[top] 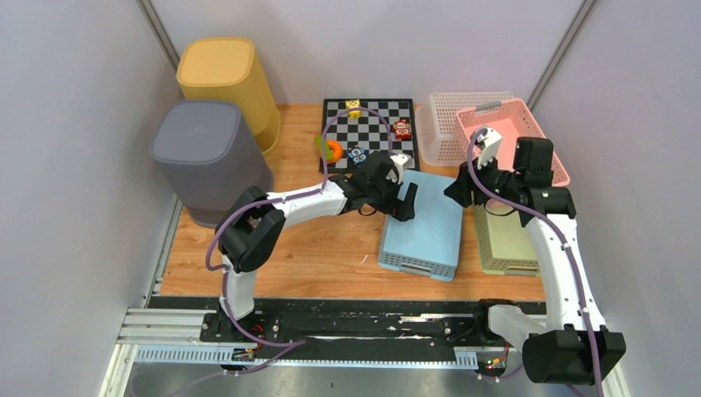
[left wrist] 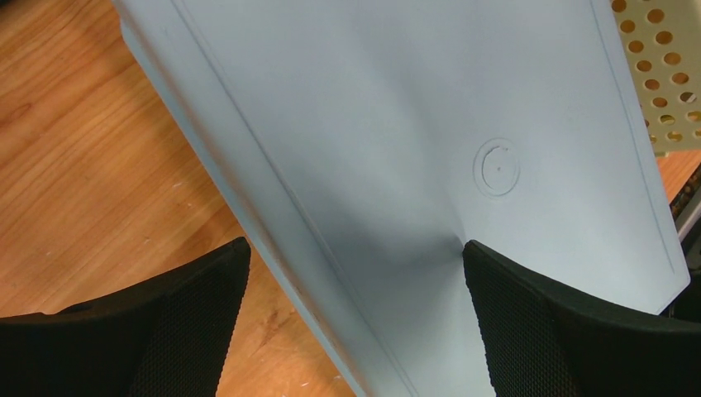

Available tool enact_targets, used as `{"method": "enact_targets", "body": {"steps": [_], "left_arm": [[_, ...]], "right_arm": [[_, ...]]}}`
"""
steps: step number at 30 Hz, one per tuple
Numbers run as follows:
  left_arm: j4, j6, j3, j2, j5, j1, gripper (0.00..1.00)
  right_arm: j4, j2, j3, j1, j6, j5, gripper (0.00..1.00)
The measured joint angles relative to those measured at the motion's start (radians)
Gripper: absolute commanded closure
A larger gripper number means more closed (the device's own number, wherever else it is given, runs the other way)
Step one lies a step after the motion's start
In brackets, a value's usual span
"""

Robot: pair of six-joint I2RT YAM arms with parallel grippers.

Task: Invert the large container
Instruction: Move the container to the center of the board.

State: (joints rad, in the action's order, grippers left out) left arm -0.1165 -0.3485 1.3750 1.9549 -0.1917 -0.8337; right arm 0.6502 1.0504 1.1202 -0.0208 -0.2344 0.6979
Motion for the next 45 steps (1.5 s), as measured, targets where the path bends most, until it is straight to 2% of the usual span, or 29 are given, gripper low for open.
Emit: {"method": "enact_targets", "body": {"steps": [6, 10, 13, 18, 26, 30, 35, 45], "left_arm": [[-0.055, 0.016, -0.014, -0.058, 0.006, 0.007, 0.0], [-0.057, 0.046, -0.028, -0.143, -0.076, 0.043, 0.0], [-0.029, 0.074, -0.079, -0.246, -0.18, 0.122, 0.0], [-0.036, 0.143, -0.127, -0.356, -0.315, 0.282, 0.0], [-0.183, 0.345, -0.257, -0.558, -0.435, 0.476, 0.0], [-0.228, 0.417, -0.318, -0.661, -0.459, 0.538, 0.0], [-0.248, 0.473, -0.374, -0.744, -0.48, 0.56, 0.0], [-0.233, 0.478, -0.419, -0.789, -0.525, 0.565, 0.0]], "right_arm": [[0.073, -0.032, -0.041, 0.032, -0.192, 0.092, 0.39], [0.106, -0.07, -0.099, 0.124, -0.321, 0.08, 0.3], [0.106, -0.113, -0.179, 0.24, -0.404, 0.015, 0.26], [0.086, -0.138, -0.273, 0.472, -0.483, -0.138, 0.24], [-0.027, -0.074, -0.353, 0.733, -0.52, -0.358, 0.23], [-0.082, -0.008, -0.379, 0.78, -0.519, -0.466, 0.23], [-0.113, 0.042, -0.383, 0.784, -0.523, -0.588, 0.26], [-0.026, 0.02, -0.384, 0.785, -0.573, -0.665, 0.27]]}}
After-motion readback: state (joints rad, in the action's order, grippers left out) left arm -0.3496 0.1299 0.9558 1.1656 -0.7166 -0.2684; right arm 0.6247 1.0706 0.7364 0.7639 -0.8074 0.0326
